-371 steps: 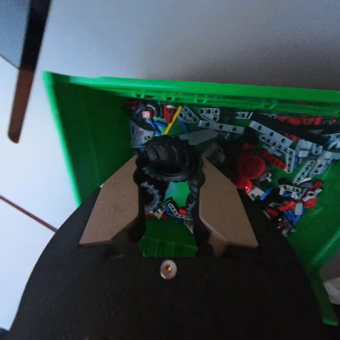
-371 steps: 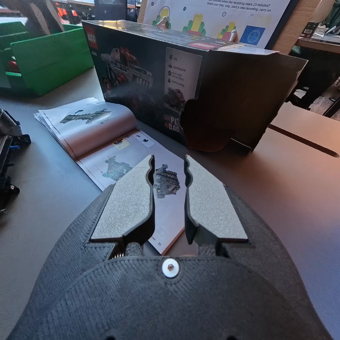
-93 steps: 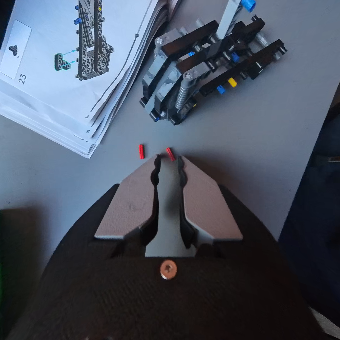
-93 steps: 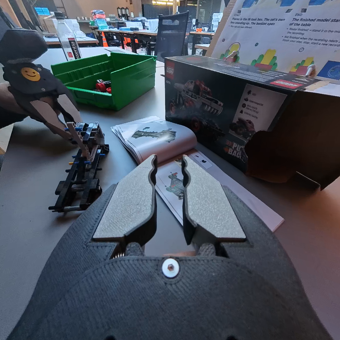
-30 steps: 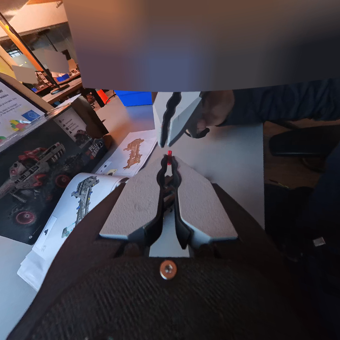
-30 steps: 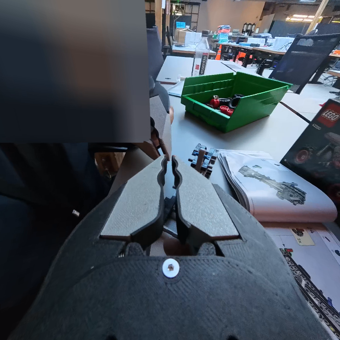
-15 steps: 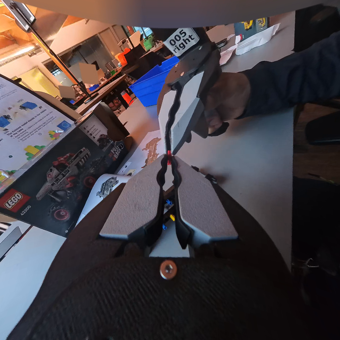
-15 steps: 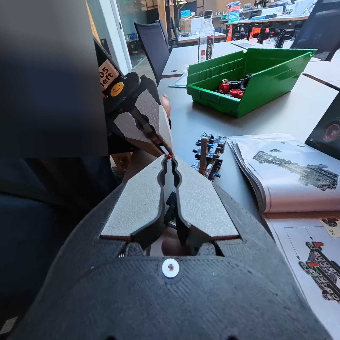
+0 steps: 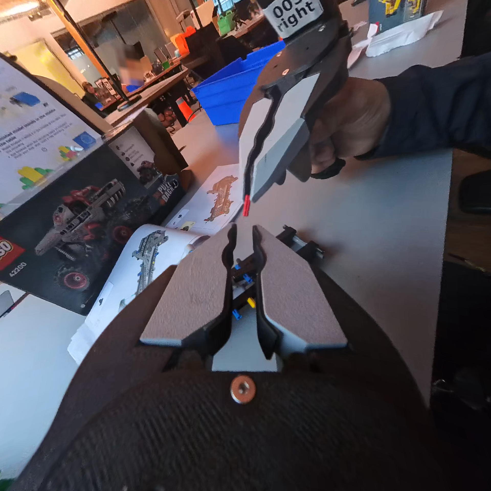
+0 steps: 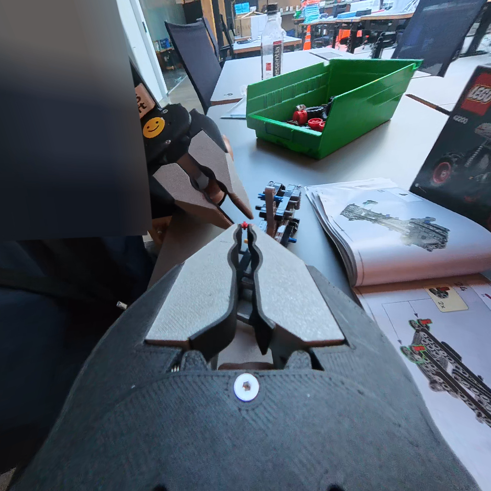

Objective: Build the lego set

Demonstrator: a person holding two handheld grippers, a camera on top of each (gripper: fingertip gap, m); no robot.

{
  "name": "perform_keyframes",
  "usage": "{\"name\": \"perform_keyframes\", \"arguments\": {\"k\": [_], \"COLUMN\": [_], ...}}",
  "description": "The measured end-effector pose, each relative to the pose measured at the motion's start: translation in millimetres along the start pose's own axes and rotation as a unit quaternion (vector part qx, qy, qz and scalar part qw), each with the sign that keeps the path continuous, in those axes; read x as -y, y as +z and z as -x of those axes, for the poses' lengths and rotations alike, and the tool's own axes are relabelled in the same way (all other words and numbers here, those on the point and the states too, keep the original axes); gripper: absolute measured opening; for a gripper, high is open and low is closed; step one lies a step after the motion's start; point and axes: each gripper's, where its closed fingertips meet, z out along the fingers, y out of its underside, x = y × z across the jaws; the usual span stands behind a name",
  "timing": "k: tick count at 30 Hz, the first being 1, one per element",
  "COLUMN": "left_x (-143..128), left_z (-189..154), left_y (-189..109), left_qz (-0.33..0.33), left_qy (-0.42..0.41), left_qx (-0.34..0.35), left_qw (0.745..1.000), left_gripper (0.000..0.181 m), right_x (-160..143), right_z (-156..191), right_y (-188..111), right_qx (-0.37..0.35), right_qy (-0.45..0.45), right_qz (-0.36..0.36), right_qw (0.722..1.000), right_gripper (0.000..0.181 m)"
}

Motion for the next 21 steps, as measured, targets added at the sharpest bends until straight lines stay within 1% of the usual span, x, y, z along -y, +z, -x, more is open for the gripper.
{"name": "perform_keyframes", "arguments": {"k": [3, 6, 9, 14, 17, 21], "left_x": [1, -3, -2, -2, -10, -26], "left_z": [4, 7, 8, 13, 20, 46], "left_y": [-3, -3, -5, -15, -22, -39], "left_qz": [-0.008, -0.001, -0.005, -0.015, -0.003, 0.021], "left_qy": [-0.008, -0.023, -0.023, -0.02, -0.016, -0.008], "left_qx": [0.004, 0.004, 0.005, 0.013, 0.024, 0.062], "left_qw": [1.0, 1.0, 1.0, 1.0, 1.0, 0.998], "left_gripper": [0.008, 0.008, 0.009, 0.01, 0.012, 0.012], "right_x": [1, 0, -5, -4, -3, -13], "right_z": [-7, -12, -17, -30, -36, -46], "right_y": [-5, -8, -11, -27, -37, -50], "right_qx": [-0.016, -0.025, -0.034, -0.065, -0.082, -0.112], "right_qy": [0.0, -0.002, 0.0, -0.002, -0.005, -0.013], "right_qz": [-0.001, -0.001, 0.01, 0.009, 0.006, 0.025], "right_qw": [1.0, 1.0, 0.999, 0.998, 0.997, 0.993], "right_gripper": [0.0, 0.0, 0.0, 0.0, 0.0, 0.001]}}
